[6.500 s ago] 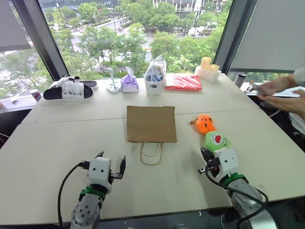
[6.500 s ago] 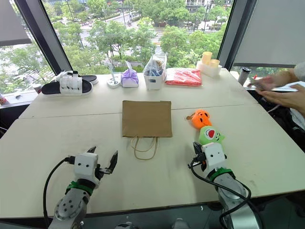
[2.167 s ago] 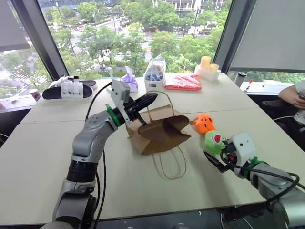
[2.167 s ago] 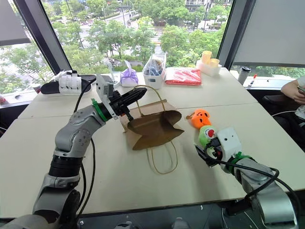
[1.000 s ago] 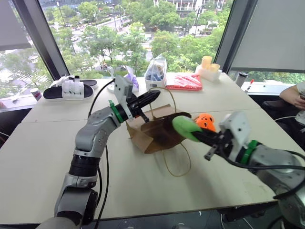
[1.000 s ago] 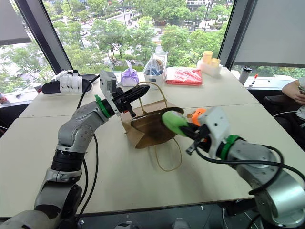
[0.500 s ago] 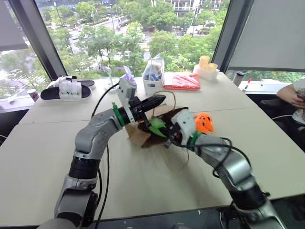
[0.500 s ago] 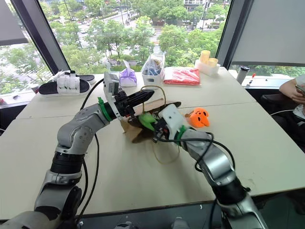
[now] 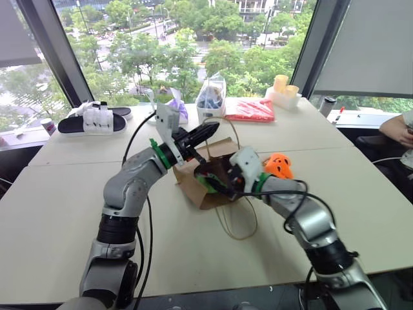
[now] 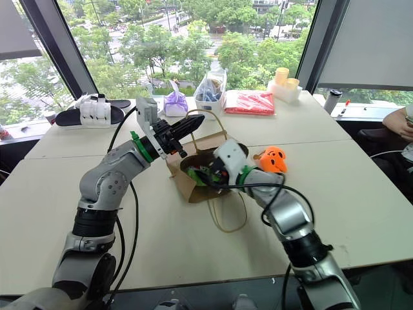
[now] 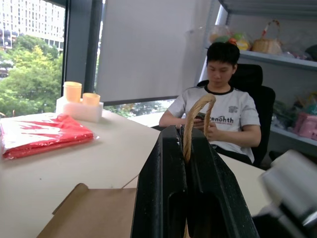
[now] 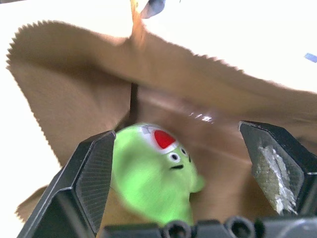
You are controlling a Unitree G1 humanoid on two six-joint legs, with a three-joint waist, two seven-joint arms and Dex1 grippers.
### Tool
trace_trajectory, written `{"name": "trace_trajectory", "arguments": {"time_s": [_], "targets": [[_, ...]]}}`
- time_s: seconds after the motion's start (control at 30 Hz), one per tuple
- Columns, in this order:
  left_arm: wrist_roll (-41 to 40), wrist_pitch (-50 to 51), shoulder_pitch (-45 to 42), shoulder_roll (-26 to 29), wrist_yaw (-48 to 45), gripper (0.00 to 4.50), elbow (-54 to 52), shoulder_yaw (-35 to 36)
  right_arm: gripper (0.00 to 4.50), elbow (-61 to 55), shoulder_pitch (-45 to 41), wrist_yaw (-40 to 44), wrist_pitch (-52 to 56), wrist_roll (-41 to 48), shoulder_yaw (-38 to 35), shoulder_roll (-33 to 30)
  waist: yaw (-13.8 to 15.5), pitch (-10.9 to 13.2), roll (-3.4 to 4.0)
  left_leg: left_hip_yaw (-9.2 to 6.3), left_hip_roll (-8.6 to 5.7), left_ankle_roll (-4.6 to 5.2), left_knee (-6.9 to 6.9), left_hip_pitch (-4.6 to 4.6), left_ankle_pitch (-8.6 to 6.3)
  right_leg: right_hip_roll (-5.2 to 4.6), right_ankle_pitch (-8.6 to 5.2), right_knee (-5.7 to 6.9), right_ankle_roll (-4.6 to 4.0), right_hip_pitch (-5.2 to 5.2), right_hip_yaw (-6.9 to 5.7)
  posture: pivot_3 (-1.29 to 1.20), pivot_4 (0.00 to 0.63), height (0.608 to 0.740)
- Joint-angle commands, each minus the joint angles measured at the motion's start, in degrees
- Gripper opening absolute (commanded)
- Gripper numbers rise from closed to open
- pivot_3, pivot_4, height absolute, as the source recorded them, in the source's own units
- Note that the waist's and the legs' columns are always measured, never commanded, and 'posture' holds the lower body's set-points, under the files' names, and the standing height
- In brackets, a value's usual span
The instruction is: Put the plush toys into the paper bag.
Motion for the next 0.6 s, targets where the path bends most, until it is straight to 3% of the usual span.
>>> {"name": "trace_trajectory", "arguments": {"time_s": [0.03, 0.2, 0.4, 0.6], "targets": [[-0.39, -1.18, -0.55, 0.46, -0.79, 0.0, -0.04, 1.18, 4.45, -9.66, 2.11, -0.27, 6.83, 4.75, -11.86, -5.11, 0.11, 0.0, -0.01, 0.0, 0.0, 0.0, 0.01, -0.01, 0.0, 0.0, 0.0, -0.01, 0.0, 0.01, 0.0, 0.0, 0.15, 0.74], [-0.39, -1.47, -0.96, 0.67, -1.19, 0.0, 0.87, 1.39, 4.45, -3.57, 7.5, -2.22, 4.4, -0.53, -14.27, -11.71, -0.21, -0.01, -0.01, 0.06, 0.01, 0.01, 0.02, 0.02, 0.0, 0.01, 0.0, -0.05, 0.0, 0.05, -0.01, 0.0, 0.15, 0.74], [-0.23, -1.63, -0.57, 0.41, -1.15, 0.0, 0.22, 1.08, 4.45, 18.07, 6.19, -9.8, -10.88, -9.35, -10.04, -6.55, -0.5, 0.0, 0.0, 0.22, 0.07, 0.01, 0.01, 0.15, 0.0, 0.02, 0.0, 0.02, -0.01, 0.06, 0.05, 0.0, 0.15, 0.74], [0.28, -1.81, -0.04, 0.63, -0.5, 0.0, -0.49, 1.14, 4.45, 38.13, -0.06, -13.18, -22.35, -10.91, -9.81, 0.58, -0.29, 0.0, 0.01, 0.25, 0.06, 0.0, -0.01, 0.15, 0.01, 0.02, 0.01, 0.01, -0.02, 0.05, 0.09, 0.0, 0.15, 0.74]]}}
